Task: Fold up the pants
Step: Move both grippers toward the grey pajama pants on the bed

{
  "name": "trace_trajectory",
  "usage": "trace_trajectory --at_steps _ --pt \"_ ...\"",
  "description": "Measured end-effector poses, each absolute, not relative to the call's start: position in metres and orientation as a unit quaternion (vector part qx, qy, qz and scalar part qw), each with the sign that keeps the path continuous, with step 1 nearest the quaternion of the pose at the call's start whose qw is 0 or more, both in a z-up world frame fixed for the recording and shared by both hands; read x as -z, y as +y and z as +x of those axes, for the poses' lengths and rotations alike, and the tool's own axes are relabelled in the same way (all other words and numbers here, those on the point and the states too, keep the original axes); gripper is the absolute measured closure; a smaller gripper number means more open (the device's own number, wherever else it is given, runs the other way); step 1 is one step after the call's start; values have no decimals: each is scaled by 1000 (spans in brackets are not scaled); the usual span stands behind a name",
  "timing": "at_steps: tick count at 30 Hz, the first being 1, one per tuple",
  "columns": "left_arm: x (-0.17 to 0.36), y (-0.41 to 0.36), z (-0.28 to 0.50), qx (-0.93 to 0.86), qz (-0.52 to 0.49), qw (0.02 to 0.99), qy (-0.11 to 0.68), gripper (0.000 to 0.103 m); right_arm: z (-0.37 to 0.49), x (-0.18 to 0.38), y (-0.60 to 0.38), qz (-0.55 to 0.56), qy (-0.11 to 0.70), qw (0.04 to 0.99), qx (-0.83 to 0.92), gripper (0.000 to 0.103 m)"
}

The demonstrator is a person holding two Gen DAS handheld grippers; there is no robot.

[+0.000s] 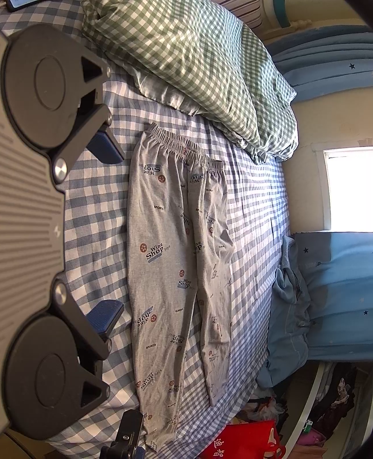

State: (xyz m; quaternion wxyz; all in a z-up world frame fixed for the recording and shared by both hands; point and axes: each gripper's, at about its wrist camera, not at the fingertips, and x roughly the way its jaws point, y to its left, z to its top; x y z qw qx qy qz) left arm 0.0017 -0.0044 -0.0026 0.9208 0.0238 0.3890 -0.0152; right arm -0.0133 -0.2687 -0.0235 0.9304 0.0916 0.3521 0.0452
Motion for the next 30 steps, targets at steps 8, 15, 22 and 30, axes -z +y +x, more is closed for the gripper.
trace_trajectory --at_steps 8,15,22,30 --pt "10 -9 6 25 22 918 395 0 -13 25 -268 92 355 930 -38 1" --pt "15 5 17 42 18 914 404 0 -11 29 -260 88 362 928 -20 1" --pt "23 16 30 59 9 903 425 0 -8 30 -248 85 373 924 -2 1" --pt "49 20 56 54 1 876 480 0 -9 34 -244 68 389 918 23 1"
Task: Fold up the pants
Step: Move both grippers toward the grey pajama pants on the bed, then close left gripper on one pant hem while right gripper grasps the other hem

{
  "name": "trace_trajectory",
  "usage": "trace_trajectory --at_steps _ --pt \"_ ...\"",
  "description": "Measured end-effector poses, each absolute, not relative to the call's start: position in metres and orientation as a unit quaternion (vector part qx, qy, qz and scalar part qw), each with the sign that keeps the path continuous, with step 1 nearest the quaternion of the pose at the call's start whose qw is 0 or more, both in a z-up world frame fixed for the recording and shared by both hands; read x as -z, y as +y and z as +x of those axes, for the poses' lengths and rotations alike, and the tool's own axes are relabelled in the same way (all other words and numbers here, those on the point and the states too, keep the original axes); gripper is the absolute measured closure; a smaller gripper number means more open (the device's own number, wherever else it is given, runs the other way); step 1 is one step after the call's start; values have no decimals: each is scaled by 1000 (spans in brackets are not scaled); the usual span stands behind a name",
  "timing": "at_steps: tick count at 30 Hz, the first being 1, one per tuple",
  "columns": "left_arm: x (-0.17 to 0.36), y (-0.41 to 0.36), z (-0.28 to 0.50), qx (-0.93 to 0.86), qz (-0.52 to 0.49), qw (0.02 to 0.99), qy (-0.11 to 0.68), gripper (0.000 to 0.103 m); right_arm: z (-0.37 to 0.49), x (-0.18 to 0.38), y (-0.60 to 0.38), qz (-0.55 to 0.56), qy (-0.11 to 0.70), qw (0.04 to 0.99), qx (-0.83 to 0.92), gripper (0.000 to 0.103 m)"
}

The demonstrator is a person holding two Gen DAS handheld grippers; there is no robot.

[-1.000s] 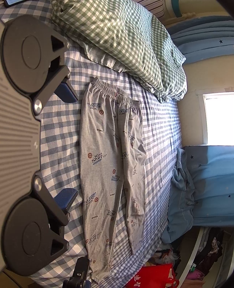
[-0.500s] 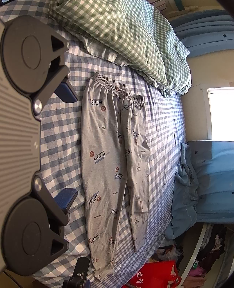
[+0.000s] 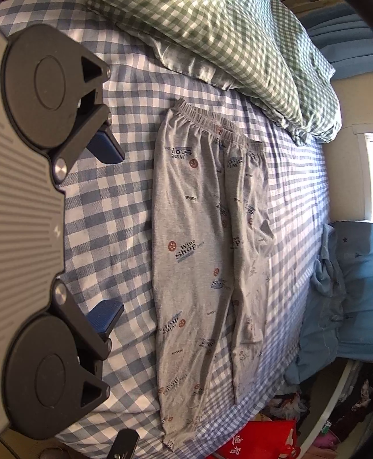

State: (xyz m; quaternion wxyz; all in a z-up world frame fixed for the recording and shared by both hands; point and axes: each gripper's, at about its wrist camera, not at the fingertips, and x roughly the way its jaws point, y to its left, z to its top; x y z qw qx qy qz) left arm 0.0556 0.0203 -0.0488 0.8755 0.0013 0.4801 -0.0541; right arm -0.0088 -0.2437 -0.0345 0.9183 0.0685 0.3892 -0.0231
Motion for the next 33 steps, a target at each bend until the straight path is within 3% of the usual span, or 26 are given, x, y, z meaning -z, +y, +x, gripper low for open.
trace_trajectory --at_steps 4,9,18,22,27,30,32,33 --pt "62 40 95 18 -44 851 523 0 0 36 -255 46 401 915 27 1" --pt "43 60 166 -7 -34 874 485 0 48 28 -287 12 400 916 -15 1" --pt "1 35 361 82 89 918 379 0 290 -9 -360 -103 343 912 -200 1" --pt "26 1 438 162 156 883 412 0 394 17 -371 -114 380 877 -270 1" --pt "92 -22 501 232 162 833 476 1 498 84 -353 -119 444 829 -320 1" --pt "129 -26 525 271 159 796 518 9 542 128 -341 -98 484 795 -352 14" --pt "150 -30 536 288 170 774 537 22 560 151 -329 -124 496 774 -372 16" --pt "157 -32 540 296 170 767 544 26 565 159 -323 -142 499 764 -384 23"
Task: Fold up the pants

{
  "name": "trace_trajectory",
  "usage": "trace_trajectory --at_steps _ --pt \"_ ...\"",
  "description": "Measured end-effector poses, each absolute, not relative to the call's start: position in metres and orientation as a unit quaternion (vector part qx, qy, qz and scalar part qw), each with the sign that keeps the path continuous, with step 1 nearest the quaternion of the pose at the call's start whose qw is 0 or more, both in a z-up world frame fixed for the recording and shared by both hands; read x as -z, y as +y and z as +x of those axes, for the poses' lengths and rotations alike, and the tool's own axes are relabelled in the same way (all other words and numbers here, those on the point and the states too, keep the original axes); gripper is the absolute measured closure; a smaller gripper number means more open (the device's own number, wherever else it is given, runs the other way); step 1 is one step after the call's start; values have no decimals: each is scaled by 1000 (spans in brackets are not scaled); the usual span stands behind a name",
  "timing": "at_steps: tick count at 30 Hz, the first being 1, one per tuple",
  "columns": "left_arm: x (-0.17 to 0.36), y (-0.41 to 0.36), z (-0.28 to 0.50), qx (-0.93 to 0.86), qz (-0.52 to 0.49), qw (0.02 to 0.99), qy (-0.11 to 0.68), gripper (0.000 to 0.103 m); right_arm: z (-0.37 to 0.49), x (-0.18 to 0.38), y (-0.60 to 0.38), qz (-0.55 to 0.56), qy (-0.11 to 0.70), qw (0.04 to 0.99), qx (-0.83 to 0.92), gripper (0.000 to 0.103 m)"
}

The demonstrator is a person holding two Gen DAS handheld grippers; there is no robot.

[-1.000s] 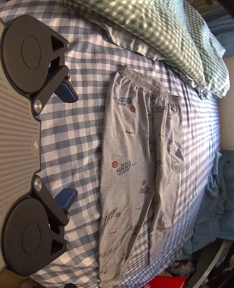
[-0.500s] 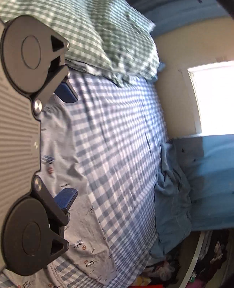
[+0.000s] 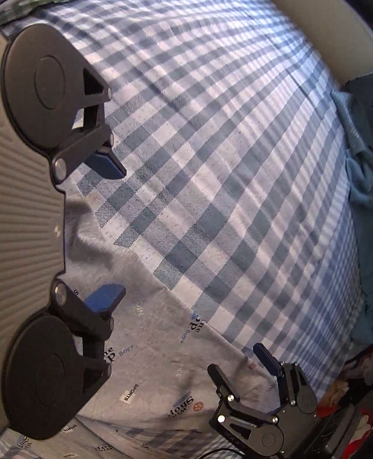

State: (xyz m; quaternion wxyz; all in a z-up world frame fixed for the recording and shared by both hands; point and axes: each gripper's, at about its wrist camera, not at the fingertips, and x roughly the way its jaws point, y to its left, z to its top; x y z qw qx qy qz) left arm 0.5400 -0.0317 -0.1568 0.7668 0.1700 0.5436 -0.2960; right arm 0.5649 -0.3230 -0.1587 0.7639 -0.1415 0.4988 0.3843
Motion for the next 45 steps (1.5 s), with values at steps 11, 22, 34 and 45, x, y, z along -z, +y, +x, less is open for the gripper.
trace_trajectory --at_steps 11,22,34,45 --pt "176 -29 553 342 127 721 590 101 565 175 -321 -193 500 723 -436 99" --pt "136 -48 551 267 187 809 490 103 565 139 -317 -250 433 778 -379 103" --pt "181 -68 595 171 199 834 485 102 619 186 -296 -273 436 818 -256 103" --pt "130 27 578 190 141 868 436 11 622 160 -315 -222 413 835 -289 44"
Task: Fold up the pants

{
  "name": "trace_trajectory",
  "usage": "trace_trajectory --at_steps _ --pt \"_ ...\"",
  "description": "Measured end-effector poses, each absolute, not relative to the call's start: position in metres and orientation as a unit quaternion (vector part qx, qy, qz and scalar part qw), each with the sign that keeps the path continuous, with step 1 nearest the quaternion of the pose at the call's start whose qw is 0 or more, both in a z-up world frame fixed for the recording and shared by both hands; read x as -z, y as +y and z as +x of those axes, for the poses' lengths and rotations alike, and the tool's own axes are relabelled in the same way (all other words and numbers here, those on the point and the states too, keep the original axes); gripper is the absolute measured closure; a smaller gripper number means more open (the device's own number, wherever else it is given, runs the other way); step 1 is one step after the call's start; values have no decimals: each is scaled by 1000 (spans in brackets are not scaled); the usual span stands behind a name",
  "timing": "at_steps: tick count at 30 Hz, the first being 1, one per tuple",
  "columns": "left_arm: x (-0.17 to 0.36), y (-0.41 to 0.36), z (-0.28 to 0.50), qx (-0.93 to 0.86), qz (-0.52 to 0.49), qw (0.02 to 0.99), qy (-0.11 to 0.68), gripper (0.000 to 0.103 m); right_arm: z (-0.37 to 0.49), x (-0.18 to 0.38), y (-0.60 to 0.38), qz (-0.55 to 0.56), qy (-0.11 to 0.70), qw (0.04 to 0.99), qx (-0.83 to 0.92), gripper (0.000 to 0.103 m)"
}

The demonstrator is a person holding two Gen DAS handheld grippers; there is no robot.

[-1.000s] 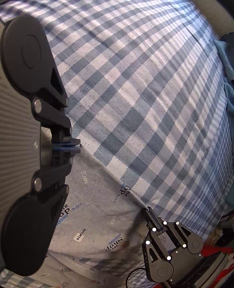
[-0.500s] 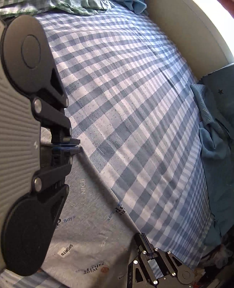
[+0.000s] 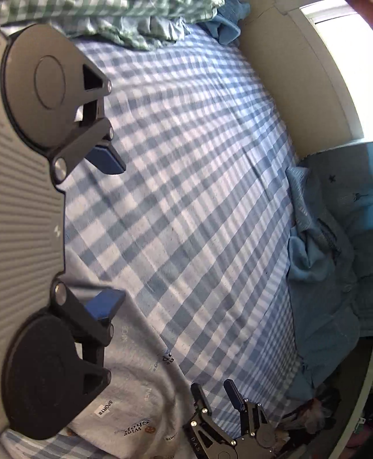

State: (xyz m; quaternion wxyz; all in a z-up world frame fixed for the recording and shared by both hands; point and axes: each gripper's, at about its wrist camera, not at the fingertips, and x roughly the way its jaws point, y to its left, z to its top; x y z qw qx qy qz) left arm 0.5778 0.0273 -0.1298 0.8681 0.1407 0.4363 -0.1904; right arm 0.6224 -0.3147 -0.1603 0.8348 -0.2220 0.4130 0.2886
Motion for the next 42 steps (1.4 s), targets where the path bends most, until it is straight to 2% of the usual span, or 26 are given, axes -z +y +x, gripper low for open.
trace_trajectory --at_steps 1,3,6,11,13,16,17,18,19,20,21,22,23,24,25,32,37,42 --pt "124 48 575 190 140 864 445 9 620 157 -312 -211 409 834 -304 28" --pt "122 76 572 186 144 851 469 7 618 154 -301 -190 406 825 -343 17" --pt "132 113 571 177 149 824 517 8 618 159 -275 -184 409 810 -377 16" --pt "159 149 554 183 145 777 584 41 620 173 -235 -190 415 795 -399 22" --pt "165 155 548 190 147 768 593 43 619 175 -227 -194 415 790 -407 28" --pt "170 157 546 210 123 755 609 44 620 174 -217 -192 416 780 -427 28" --pt "174 154 546 208 126 753 611 48 622 175 -213 -192 417 775 -435 28" --pt "175 150 546 203 137 753 611 55 625 176 -208 -193 420 771 -438 29" --pt "175 146 546 198 149 756 606 78 628 178 -201 -196 424 769 -436 32" --pt "172 144 546 196 144 760 603 95 631 180 -196 -198 428 768 -434 36" --pt "167 140 545 179 142 769 596 95 633 182 -191 -202 433 766 -430 51" --pt "163 135 543 167 159 778 585 97 636 184 -186 -208 439 764 -426 59" --pt "160 130 537 164 181 783 572 98 636 185 -183 -212 438 763 -425 61" --pt "157 126 530 160 198 788 560 98 636 183 -181 -213 440 761 -426 73" --pt "152 124 525 154 209 797 545 98 637 180 -180 -211 443 761 -425 103" --pt "103 127 486 69 252 851 455 99 582 127 -191 -231 372 798 -415 103" --pt "69 117 441 65 284 873 390 99 508 84 -202 -238 317 829 -394 103" --pt "48 109 381 91 330 891 300 99 426 56 -205 -255 295 844 -367 103"
